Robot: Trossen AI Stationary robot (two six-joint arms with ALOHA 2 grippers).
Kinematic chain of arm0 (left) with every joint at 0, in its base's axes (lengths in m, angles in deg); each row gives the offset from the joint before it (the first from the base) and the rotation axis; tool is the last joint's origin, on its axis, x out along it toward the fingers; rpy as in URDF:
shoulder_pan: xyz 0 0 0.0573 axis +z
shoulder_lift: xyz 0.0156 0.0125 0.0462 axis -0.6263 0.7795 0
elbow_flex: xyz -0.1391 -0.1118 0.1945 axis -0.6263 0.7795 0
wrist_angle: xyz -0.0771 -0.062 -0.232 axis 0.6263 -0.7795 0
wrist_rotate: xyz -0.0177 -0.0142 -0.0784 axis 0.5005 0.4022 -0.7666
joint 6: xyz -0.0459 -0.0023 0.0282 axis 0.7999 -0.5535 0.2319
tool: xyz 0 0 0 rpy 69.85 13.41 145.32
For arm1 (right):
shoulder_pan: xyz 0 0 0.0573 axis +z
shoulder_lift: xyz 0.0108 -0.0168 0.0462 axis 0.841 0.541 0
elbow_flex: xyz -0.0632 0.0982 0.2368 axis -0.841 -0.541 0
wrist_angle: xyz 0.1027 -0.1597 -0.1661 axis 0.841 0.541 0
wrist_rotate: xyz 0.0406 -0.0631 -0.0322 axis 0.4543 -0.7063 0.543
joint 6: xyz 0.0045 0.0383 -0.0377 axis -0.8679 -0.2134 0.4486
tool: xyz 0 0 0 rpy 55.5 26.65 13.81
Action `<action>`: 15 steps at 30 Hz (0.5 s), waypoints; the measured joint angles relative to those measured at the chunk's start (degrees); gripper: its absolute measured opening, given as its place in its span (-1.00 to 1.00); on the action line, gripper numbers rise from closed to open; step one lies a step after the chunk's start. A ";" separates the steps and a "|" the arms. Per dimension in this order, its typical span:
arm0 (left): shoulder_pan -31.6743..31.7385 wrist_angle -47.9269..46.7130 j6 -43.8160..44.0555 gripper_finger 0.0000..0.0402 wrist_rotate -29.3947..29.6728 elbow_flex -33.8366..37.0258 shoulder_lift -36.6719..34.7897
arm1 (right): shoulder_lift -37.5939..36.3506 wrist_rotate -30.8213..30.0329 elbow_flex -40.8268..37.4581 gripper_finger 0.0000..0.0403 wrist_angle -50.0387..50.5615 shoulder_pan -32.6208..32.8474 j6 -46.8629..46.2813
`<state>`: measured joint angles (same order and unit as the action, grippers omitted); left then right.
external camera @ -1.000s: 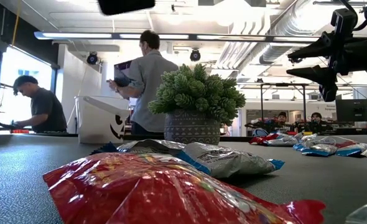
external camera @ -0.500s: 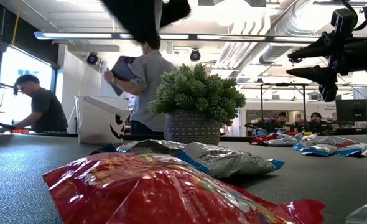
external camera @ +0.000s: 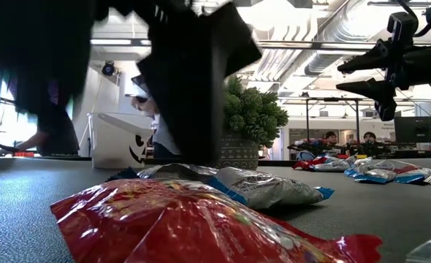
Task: Organize candy in baskets
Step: Put the red candy into the white bucket
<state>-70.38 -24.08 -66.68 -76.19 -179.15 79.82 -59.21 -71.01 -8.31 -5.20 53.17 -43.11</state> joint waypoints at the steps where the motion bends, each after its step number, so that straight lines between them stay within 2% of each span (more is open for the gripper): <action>1: 0.09 0.03 -0.89 0.10 0.14 0.05 0.47 | 0.00 0.00 0.00 -0.19 0.00 -0.02 0.00; 15: 1.17 3.88 -3.82 0.09 3.98 -0.15 4.17 | 0.96 0.00 -0.01 -0.19 0.06 0.00 0.00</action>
<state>-69.21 -20.19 -70.50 -72.21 -179.30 83.98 -58.24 -71.01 -8.32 -5.14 53.17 -43.11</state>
